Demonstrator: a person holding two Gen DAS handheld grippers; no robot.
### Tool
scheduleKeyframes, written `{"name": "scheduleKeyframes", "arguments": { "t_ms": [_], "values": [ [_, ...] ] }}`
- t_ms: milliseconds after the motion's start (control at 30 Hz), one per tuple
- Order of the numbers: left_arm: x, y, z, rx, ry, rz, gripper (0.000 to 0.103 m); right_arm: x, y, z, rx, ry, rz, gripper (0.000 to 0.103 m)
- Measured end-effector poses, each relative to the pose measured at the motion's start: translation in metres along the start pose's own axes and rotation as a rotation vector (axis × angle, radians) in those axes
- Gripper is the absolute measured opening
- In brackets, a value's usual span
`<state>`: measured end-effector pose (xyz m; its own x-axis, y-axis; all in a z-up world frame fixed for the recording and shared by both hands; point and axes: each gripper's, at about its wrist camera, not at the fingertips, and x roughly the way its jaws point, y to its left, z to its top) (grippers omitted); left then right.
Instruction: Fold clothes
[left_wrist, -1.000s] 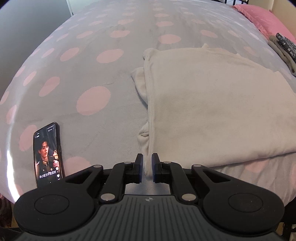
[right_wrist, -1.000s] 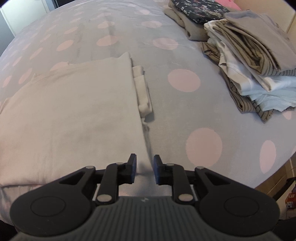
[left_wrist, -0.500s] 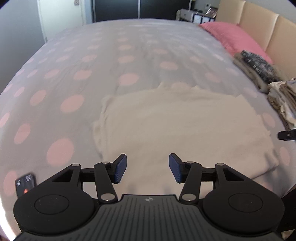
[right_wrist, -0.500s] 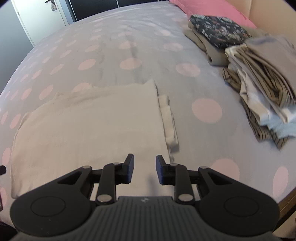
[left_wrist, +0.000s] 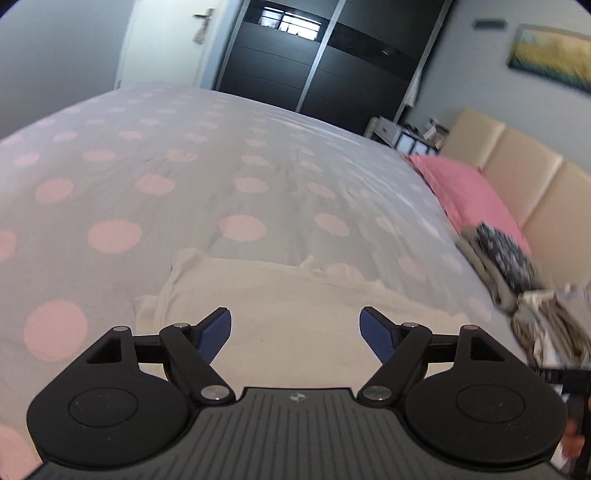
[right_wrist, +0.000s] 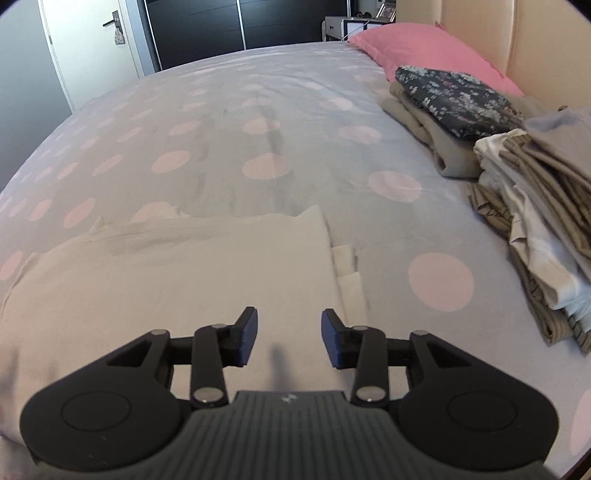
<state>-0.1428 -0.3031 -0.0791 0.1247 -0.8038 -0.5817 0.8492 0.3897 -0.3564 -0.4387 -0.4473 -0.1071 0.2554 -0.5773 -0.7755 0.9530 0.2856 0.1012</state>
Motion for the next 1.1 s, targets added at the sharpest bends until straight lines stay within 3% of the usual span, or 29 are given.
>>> {"name": "scheduleKeyframes", "arguments": {
  "t_ms": [167, 267, 533, 767, 867, 967, 1100],
  "values": [
    [0.016, 0.022, -0.003, -0.083, 0.019, -0.023, 0.076, 0.010, -0.009, 0.002, 0.058, 0.007, -0.022, 0.045],
    [0.021, 0.028, -0.005, -0.053, 0.026, -0.003, 0.076, 0.016, -0.016, 0.004, 0.094, 0.006, -0.040, 0.052],
    [0.040, 0.040, -0.012, -0.023, 0.156, 0.079, 0.075, 0.028, -0.031, 0.006, 0.167, 0.037, -0.021, 0.052],
    [0.046, 0.032, -0.017, 0.057, 0.204, 0.129, 0.075, 0.032, -0.040, 0.009, 0.214, 0.048, -0.024, 0.055],
    [0.046, 0.029, -0.020, 0.078, 0.216, 0.144, 0.075, 0.040, -0.045, 0.008, 0.231, 0.080, -0.023, 0.055],
    [0.046, 0.027, -0.019, 0.096, 0.220, 0.150, 0.075, 0.050, -0.048, 0.004, 0.253, 0.127, -0.033, 0.069],
    [0.046, 0.027, -0.019, 0.102, 0.225, 0.151, 0.075, 0.062, -0.047, -0.003, 0.251, 0.175, -0.029, 0.069]
  ]
}}
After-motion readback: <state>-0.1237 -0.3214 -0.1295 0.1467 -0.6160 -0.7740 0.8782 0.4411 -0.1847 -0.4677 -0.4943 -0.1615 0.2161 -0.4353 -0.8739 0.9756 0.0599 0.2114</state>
